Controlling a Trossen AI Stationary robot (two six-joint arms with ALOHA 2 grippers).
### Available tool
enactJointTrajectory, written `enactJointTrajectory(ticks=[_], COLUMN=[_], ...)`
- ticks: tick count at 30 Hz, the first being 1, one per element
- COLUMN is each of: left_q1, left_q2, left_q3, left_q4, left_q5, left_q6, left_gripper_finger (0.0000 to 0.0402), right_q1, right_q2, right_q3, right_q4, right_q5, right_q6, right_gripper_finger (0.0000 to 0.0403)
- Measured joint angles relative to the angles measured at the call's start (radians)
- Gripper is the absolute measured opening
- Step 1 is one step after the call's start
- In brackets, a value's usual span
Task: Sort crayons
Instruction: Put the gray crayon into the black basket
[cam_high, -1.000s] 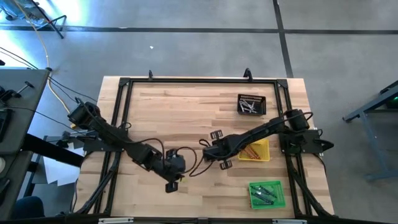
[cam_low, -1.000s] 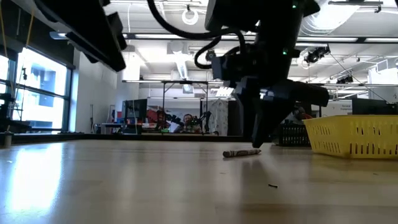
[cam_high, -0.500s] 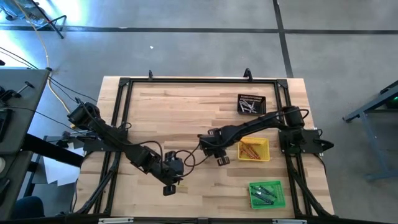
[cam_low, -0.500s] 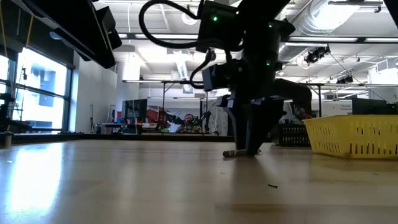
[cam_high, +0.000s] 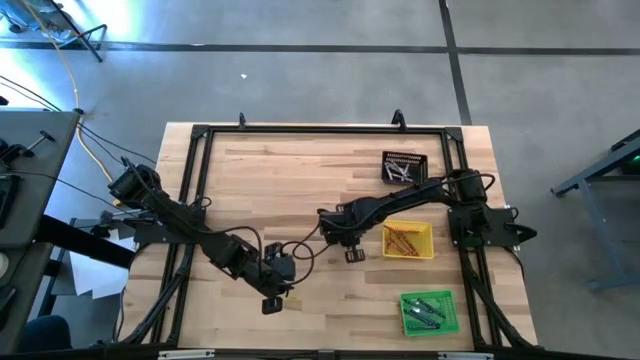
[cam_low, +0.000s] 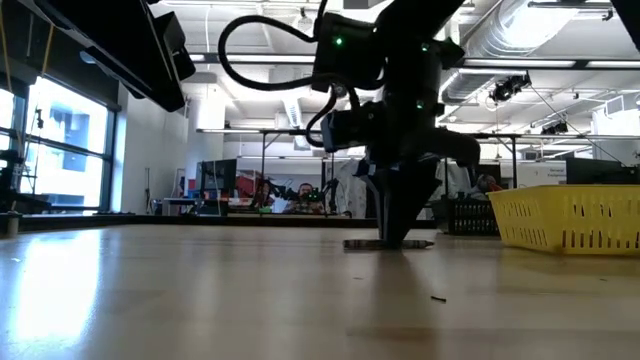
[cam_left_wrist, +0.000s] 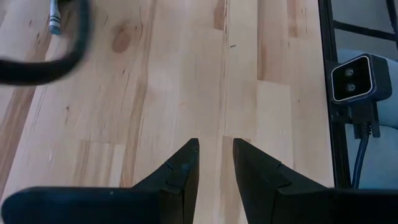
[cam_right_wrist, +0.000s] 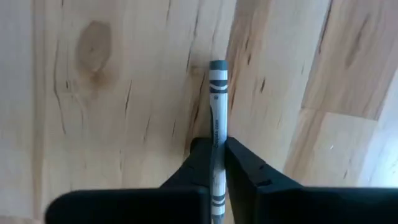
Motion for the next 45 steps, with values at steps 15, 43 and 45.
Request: enactJointTrajectory(ticks=[15, 43, 45], left_q1=[0.0, 0.003, 0.003], left_q2=[0.0, 0.0, 0.0], left_q3=[0.0, 0.0, 0.0], left_q4=[0.002, 0.071, 0.075], left_q5=[0.0, -0.065, -0.065], left_q6=[-0.026, 0.01, 0.01], left_gripper_finger=[0.0087, 0.0087, 0.0087], right_q1=[-0.131, -0.637, -0.655], right_q2=[-0.173, -0.554, -0.516], right_q3=[-0.008, -0.006, -0.006], right_q4=[-0.344, -0.395, -0.449], right_q5=[-0.055, 0.324, 0.314], right_q6=[0.038, 0.179, 0.188], right_gripper_finger=[0.0003, 0.0001, 0.0001])
